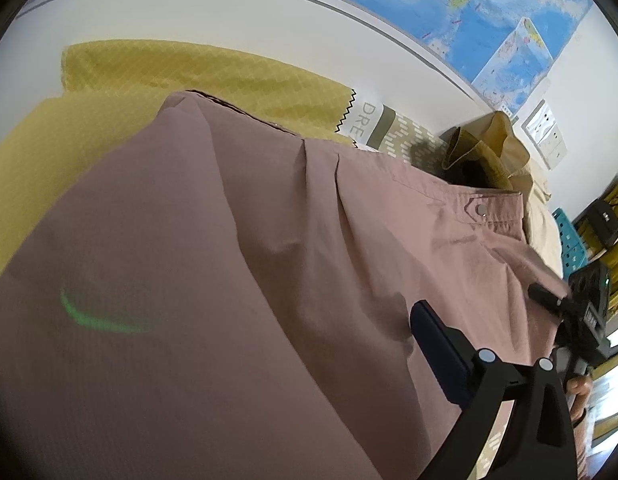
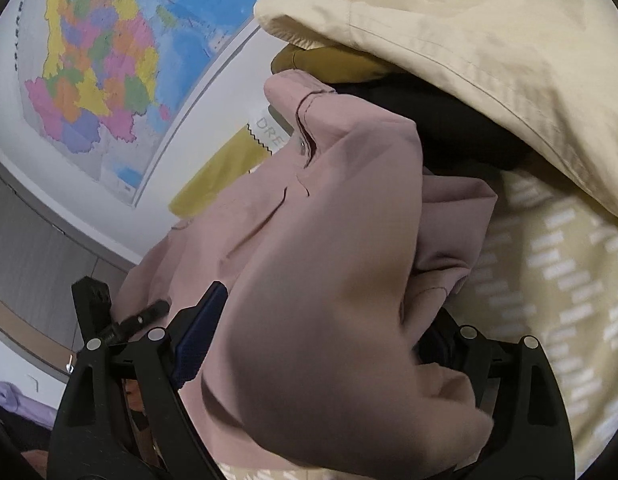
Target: Fold large clothes
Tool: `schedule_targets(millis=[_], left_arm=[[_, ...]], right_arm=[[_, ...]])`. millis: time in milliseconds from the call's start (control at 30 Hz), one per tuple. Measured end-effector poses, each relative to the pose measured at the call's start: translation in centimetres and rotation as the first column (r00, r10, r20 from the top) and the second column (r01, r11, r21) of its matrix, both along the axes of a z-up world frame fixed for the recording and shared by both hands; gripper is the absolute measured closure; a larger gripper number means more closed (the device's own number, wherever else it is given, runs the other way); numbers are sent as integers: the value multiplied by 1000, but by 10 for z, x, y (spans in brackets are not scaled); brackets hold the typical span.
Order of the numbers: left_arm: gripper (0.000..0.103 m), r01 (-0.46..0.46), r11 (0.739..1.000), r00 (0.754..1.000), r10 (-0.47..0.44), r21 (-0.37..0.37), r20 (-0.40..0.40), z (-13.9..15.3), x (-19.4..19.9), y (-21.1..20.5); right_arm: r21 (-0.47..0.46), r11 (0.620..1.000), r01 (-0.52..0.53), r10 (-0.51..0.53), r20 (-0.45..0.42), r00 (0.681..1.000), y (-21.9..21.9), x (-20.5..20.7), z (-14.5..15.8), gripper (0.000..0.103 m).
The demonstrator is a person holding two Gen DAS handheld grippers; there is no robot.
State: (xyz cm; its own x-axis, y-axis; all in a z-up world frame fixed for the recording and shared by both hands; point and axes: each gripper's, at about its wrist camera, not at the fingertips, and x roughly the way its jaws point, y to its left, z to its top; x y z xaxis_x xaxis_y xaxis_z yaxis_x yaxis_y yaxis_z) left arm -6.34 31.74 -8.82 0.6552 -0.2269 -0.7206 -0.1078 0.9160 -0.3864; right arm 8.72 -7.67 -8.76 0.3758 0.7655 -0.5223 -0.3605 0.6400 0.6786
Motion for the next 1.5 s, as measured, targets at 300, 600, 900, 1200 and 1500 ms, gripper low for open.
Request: schedule_targets(millis=[300, 600, 900, 1200, 1500], left_arm=[[15, -31, 991, 998, 38, 128, -52, 1, 7, -12], [13, -49, 983, 997, 59, 176, -51, 0, 8, -18], [7, -54, 980, 997, 65, 190, -52, -2, 15, -24], [43, -78, 976, 994, 92, 203, -62, 2, 22, -20], [43, -61, 997, 995, 65, 48, -78, 4, 24, 5]], right_arm=[[-21, 1000, 19, -18, 22, 1000, 12, 2, 0, 21], [-69, 998, -13, 19, 82, 996, 24, -5, 4, 5], [-51, 999, 16, -14, 46, 999, 21, 0, 7, 15], [20, 998, -62, 62, 11, 998, 22, 12, 4, 59], [12, 996, -86, 86, 1, 996, 29, 12, 19, 46]])
